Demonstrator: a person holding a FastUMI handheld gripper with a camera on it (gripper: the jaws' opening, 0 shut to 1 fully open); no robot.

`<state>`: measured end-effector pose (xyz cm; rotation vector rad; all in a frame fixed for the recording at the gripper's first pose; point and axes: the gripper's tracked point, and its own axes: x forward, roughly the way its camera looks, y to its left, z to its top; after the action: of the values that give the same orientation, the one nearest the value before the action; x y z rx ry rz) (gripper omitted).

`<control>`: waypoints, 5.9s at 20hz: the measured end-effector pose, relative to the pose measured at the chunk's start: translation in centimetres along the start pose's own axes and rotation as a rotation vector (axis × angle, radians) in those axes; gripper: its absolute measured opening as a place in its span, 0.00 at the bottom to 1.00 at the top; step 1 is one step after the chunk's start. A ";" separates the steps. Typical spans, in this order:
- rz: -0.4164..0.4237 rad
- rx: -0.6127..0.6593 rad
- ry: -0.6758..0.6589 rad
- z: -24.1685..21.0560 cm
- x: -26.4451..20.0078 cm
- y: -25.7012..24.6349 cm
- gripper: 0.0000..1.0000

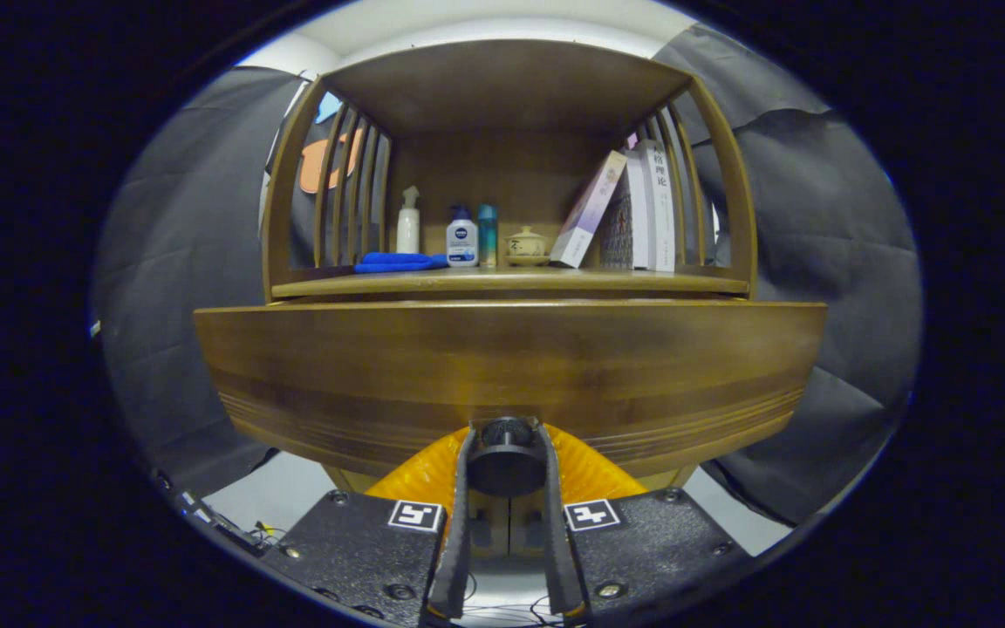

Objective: Pull open the drawer, take out the items inside it, and place them on the countertop above the cabinet.

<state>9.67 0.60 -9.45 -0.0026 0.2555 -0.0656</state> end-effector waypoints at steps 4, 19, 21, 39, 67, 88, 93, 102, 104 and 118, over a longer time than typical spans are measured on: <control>0.013 0.001 0.012 -0.9 -2.6 -0.3 0.38; 0.035 0.027 0.092 -3.1 -7.5 -0.4 0.38; 0.036 0.009 0.104 -3.1 -7.6 -0.5 0.38; 0.006 -0.072 -0.142 14.6 -9.9 -5.9 1.00; 0.149 -0.241 0.915 4.1 7.7 -1.8 0.92; 0.121 -0.256 1.127 0.2 5.1 -1.4 0.47; 0.142 -0.218 1.065 1.9 4.2 -1.5 0.47; 0.166 -0.221 0.942 6.8 0.1 -2.5 0.47; 0.163 -0.212 0.921 7.9 -0.5 -2.9 0.47; 0.061 -0.151 0.690 16.7 6.7 -2.4 0.47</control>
<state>20.24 -2.30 5.05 -0.1240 0.9498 0.0163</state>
